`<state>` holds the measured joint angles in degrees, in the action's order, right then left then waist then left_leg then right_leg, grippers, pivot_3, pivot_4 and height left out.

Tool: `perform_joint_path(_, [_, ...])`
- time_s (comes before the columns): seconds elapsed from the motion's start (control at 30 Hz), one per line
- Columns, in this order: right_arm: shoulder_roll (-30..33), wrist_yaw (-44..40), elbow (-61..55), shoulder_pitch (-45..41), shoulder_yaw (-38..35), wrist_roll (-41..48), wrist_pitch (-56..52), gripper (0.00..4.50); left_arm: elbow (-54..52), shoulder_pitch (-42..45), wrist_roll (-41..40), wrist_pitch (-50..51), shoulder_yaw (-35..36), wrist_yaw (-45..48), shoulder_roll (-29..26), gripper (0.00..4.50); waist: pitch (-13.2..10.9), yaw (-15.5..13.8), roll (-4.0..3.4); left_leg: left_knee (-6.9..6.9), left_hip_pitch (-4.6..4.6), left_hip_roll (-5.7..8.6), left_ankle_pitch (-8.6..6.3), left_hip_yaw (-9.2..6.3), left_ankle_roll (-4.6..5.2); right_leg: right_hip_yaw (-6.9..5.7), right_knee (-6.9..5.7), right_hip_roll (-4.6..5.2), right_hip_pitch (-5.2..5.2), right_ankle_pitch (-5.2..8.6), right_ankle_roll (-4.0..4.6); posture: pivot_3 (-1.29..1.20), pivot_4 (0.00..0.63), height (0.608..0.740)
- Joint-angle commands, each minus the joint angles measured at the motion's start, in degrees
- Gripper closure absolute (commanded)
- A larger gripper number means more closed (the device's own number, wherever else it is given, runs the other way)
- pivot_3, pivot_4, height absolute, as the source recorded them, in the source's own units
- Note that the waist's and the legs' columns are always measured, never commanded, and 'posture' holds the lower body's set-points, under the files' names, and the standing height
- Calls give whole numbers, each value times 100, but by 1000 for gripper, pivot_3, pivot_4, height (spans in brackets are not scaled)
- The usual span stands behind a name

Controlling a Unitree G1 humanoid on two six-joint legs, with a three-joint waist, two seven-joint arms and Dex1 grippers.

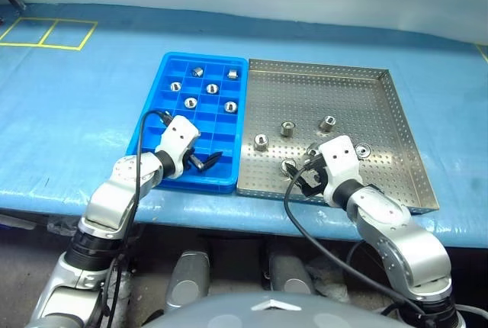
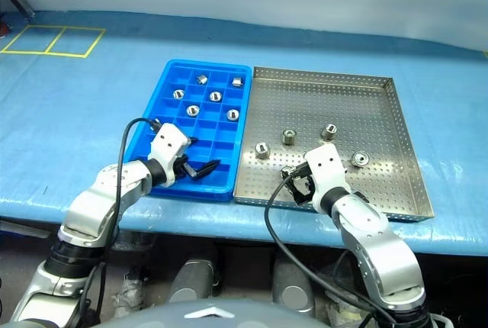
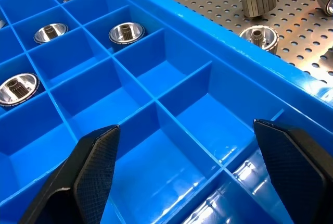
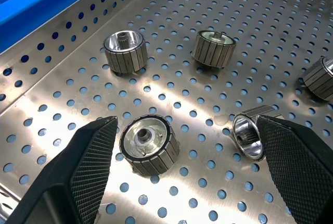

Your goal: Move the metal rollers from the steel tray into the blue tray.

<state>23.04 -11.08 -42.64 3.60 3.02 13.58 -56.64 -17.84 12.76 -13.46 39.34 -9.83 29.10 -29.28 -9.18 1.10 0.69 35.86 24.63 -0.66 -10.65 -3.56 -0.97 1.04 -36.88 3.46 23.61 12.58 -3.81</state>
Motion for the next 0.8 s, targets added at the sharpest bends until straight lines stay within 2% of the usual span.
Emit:
perform_joint_path(0.03, [-26,41,-57,-39,-57,-58,47,0,-220,26,56,-44,110,-32,12,26,0,1,0,0,0,0,0,0,0,0,0,0,0,0,0,7,150,740])
perform_joint_path(0.57, [-179,141,-105,0,-42,-54,-95,0,-115,199,64,-102,58,-8,71,26,0,7,0,6,-2,0,0,1,0,0,-2,0,-3,-1,-1,-12,150,740])
perform_joint_path(0.8, [-257,227,-141,-9,-68,-104,-120,0,855,1587,80,-374,-213,570,264,26,-1,-19,3,16,-2,3,1,1,0,0,-2,-1,-9,-3,-6,-33,150,740])
